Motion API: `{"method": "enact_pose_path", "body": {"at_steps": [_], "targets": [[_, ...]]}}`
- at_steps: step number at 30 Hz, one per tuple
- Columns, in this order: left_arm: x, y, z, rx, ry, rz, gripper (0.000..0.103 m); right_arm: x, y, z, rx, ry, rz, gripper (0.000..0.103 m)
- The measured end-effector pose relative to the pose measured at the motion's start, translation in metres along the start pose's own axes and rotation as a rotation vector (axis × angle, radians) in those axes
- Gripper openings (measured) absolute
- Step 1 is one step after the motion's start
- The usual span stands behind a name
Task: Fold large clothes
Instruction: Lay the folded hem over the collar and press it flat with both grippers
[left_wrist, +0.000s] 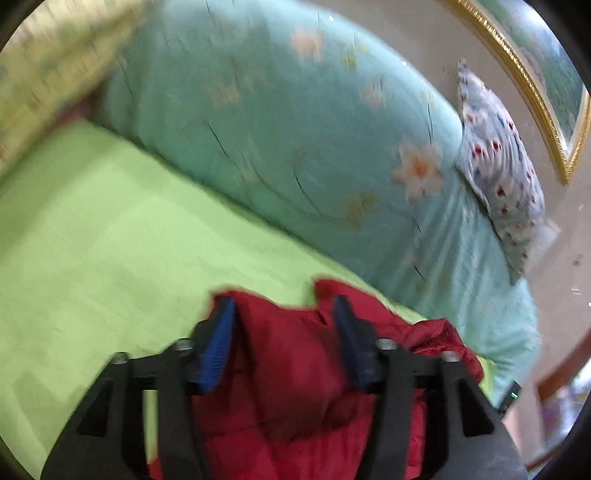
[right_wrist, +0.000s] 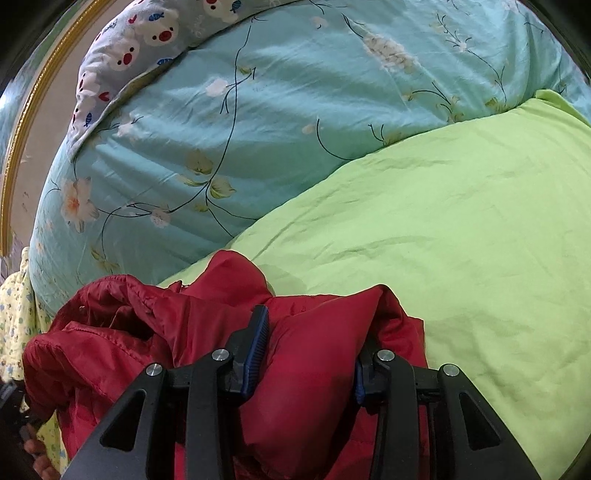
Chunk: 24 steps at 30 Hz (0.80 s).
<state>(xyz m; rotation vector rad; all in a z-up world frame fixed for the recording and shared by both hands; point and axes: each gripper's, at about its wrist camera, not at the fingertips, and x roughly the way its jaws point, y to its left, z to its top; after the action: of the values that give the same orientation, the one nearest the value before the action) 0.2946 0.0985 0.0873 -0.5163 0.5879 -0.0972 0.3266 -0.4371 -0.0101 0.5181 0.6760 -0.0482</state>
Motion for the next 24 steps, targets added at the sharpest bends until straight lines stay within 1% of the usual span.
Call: {"method": "enact_pose_path", "body": {"at_steps": [1,2,3,4,6,7,8,9,10,14,16,19,21,22,23,24], "targets": [[-0.015,0.0,0.003,0.007,-0.048,0.005,0.075,0.0,0.0,0.0,0.002,0.001,0.001,0.039],[-0.024,-0.002,0.004,0.012,-0.074,-0.014,0.081,0.0,0.0,0.0,0.003,0.001,0.0,0.04],[-0.033,-0.004,0.007,0.019,-0.079,-0.064,0.082,-0.001,0.0,0.001,0.004,0.001,-0.002,0.04],[-0.035,-0.007,0.008,0.032,-0.053,-0.109,0.082,-0.001,0.001,0.001,0.003,0.003,-0.005,0.04],[-0.032,-0.022,0.004,0.094,0.041,-0.214,0.082,-0.003,0.005,0.001,-0.005,0.0,-0.014,0.042],[-0.029,-0.03,0.0,0.125,0.069,-0.236,0.082,-0.005,0.007,0.001,-0.013,-0.001,-0.018,0.042],[-0.025,-0.042,-0.007,0.178,0.1,-0.249,0.082,-0.007,0.01,0.002,-0.02,0.0,-0.023,0.044],[-0.018,-0.054,-0.014,0.237,0.134,-0.249,0.082,-0.008,0.011,0.002,-0.024,0.001,-0.026,0.046],[-0.006,-0.067,-0.025,0.296,0.183,-0.232,0.082,-0.01,0.014,0.003,-0.031,0.0,-0.028,0.046],[0.029,-0.09,-0.06,0.425,0.344,-0.192,0.082,-0.019,0.019,0.006,-0.042,-0.002,-0.024,0.054],[0.04,-0.094,-0.072,0.48,0.383,-0.155,0.082,-0.024,0.023,0.008,-0.049,-0.009,-0.023,0.059],[0.063,-0.087,-0.087,0.528,0.398,-0.073,0.082,-0.035,0.031,0.011,-0.068,-0.025,-0.026,0.064],[0.076,-0.079,-0.093,0.537,0.387,-0.047,0.082,-0.049,0.038,0.013,-0.08,-0.057,-0.029,0.073],[0.082,-0.075,-0.096,0.539,0.378,-0.031,0.082,-0.058,0.042,0.014,-0.092,-0.084,-0.026,0.076],[0.086,-0.071,-0.097,0.534,0.371,-0.027,0.082,-0.07,0.049,0.015,-0.116,-0.119,-0.025,0.081],[0.089,-0.068,-0.097,0.522,0.367,-0.031,0.082,-0.08,0.056,0.016,-0.145,-0.147,-0.024,0.083]]}}
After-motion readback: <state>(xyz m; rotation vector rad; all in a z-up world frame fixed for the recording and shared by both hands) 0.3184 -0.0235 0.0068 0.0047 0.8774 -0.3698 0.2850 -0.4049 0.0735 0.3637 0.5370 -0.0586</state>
